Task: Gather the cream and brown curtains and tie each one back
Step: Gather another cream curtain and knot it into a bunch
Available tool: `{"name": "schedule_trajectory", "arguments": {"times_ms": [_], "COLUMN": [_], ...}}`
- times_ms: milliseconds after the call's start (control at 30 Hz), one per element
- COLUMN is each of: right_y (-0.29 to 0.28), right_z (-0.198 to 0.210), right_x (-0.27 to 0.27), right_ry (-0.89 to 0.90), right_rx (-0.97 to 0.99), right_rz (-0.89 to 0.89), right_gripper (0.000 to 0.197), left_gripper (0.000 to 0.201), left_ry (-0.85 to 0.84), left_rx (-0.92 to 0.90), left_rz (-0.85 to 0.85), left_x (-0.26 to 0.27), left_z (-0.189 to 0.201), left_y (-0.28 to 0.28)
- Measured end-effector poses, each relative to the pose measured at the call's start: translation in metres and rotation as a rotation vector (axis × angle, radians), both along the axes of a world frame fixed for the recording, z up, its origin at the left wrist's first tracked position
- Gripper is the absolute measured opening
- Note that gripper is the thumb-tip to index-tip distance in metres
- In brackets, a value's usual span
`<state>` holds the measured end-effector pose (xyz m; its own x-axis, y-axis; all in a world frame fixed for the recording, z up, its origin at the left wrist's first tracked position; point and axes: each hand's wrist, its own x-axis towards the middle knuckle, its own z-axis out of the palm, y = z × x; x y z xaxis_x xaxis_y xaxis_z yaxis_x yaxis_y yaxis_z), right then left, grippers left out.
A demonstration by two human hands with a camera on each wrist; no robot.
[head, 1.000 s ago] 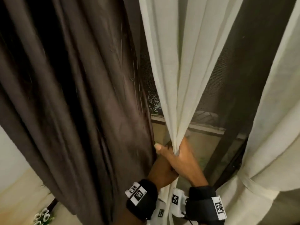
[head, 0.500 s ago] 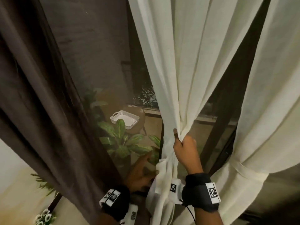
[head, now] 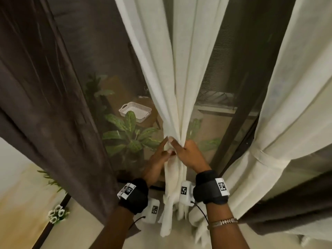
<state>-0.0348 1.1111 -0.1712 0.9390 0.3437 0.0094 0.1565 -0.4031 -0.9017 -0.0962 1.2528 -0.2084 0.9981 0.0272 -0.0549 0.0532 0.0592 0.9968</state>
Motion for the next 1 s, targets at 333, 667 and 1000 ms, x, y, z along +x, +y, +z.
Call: {"name": "schedule_trajectory", "arguments": {"times_ms": [333, 667, 1000], "right_y": [0.000, -0.009, 0.004], "right_z": [-0.058, -0.070, -0.079], "right_x": [-0.014, -0.026, -0.027], "right_ry": [0.044, -0.022, 0.155], "right_rx": [-0.064, -0.144, 0.121], "right_rz": [0.193, -0.161, -0.148], "right_gripper": [0.075, 0.054, 0.042], "left_gripper": [0.058, 0.036, 0.039], "left_ry": [0.195, 0.226, 0.221], "left_rx": [0.413, 0.340, 0.382], "left_rz": [0.099, 0.229, 0.203], "left_x": [0.038, 0.050, 0.046], "left_z": [0.016, 0.017, 0.020], "left_y": [-0.007, -0.002, -0.004]}}
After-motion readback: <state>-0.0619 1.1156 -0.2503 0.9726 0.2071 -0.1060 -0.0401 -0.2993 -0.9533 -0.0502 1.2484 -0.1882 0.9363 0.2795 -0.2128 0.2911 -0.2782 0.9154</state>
